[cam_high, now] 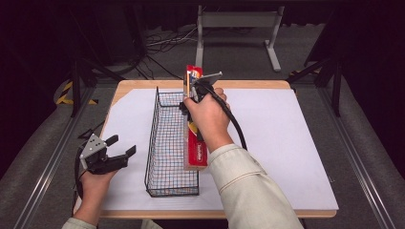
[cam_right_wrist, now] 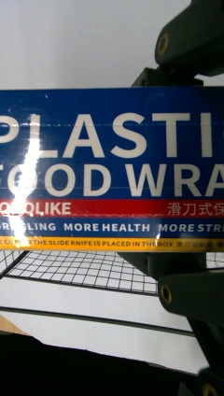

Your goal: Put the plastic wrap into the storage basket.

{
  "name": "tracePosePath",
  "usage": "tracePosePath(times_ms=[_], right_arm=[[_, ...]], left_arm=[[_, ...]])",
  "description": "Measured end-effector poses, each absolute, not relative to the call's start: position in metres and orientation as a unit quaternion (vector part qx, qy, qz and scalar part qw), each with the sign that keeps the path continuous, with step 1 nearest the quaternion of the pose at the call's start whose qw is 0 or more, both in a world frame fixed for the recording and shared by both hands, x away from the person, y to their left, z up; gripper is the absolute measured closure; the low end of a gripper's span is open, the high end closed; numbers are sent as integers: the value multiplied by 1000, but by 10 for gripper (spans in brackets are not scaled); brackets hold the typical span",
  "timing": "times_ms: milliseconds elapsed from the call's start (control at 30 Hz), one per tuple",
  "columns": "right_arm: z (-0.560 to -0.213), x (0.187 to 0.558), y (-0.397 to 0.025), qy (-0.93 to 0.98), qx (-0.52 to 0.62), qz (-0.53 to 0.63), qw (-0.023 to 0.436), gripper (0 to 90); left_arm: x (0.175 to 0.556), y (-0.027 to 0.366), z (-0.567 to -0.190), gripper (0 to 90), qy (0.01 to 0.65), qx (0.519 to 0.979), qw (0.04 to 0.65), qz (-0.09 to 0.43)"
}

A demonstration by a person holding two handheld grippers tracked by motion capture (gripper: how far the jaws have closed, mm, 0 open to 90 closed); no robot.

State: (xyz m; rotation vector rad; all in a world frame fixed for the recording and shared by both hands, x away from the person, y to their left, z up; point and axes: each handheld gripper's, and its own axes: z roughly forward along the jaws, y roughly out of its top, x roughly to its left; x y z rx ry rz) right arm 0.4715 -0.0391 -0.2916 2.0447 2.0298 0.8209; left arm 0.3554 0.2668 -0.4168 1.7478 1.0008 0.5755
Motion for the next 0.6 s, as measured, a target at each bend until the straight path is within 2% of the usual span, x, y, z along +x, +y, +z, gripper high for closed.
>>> tracePosePath(times_ms=[267, 600], right_arm=[[-292, 470, -25, 680, 681, 263, 67, 406], [-310, 474, -4, 687, 675, 261, 56, 406]], left_arm=[[351, 272, -417, 185, 418, 721, 496, 244], [336, 284, -416, 185, 426, 713, 498, 251]])
